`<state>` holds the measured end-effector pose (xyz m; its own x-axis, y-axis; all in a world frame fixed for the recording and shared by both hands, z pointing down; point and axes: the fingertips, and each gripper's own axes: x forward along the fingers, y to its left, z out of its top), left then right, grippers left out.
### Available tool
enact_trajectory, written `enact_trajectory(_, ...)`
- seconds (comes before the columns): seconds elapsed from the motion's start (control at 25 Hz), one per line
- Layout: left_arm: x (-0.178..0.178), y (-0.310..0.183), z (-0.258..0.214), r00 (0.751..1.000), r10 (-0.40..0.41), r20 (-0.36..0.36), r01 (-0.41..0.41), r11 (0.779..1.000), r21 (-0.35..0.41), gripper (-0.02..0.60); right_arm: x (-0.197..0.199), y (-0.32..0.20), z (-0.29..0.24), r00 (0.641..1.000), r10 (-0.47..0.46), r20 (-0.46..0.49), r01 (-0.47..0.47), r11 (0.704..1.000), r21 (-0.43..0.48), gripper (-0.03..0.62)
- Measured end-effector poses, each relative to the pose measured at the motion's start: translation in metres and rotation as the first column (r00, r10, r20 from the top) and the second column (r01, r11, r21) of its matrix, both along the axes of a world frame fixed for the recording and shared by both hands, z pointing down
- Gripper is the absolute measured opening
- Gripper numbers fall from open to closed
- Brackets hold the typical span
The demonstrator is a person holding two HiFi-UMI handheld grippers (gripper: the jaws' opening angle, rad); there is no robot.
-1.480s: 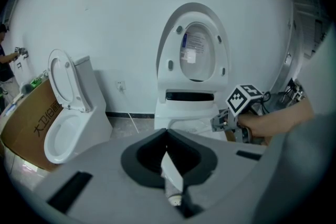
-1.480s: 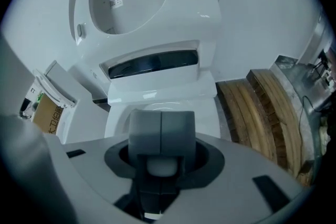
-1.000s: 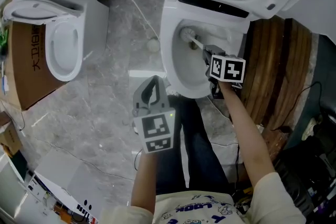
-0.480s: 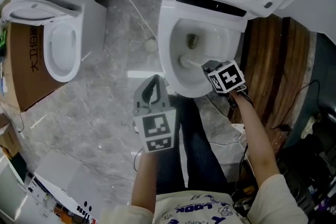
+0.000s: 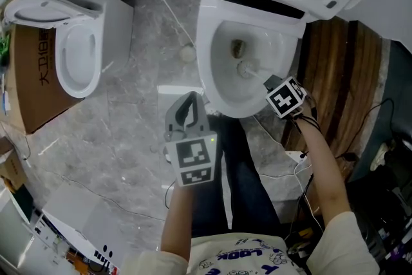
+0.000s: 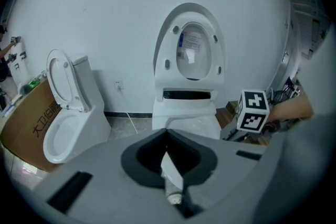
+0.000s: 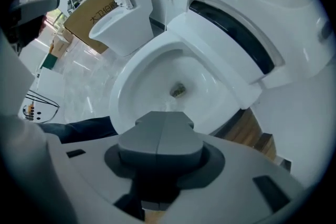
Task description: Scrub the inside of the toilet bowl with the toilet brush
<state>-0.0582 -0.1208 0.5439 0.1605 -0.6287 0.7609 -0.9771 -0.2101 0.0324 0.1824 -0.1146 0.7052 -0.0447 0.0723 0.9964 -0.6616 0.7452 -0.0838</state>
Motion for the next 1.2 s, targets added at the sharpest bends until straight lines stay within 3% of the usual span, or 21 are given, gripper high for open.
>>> enact_trajectory(0.28,-0.001,0.003,-0.001,1.0,0.002,0.003,-0.002,1.0,0.0,0.002,0.021,-0.027,-0.009,0.984,-0.077,-0.161,0.11,0.972,0.206,0.17)
enact_trajectory(0.6,0.002,0.01,-0.003,1.0,0.007,-0.003,-0.007,1.0,-0.003,0.002,0.01,0.008,-0.025,0.913,-0.266,-0.31,0.333,0.925,0.186,0.172)
enact_trajectory(0.72,0.001,0.012,-0.004,1.0,0.009,-0.003,-0.009,1.0,-0.002,0.002,0.004,0.026,-0.033,0.896,-0.298,-0.331,0.362,0.919,0.154,0.172)
enact_trajectory(0.84,-0.001,0.013,-0.005,1.0,0.006,-0.005,-0.006,1.0,0.0,0.002,-0.006,0.044,-0.038,0.917,-0.267,-0.296,0.311,0.944,0.111,0.172)
enact_trajectory(1.0,-0.002,0.014,-0.009,1.0,0.008,-0.008,-0.008,1.0,0.005,0.002,-0.026,0.07,-0.042,0.978,-0.117,-0.173,0.123,0.992,0.025,0.172)
enact_trajectory(1.2,-0.005,0.016,-0.011,1.0,0.01,-0.01,-0.01,1.0,0.01,0.002,-0.056,0.077,-0.041,0.996,0.052,-0.067,-0.054,0.998,-0.027,0.172)
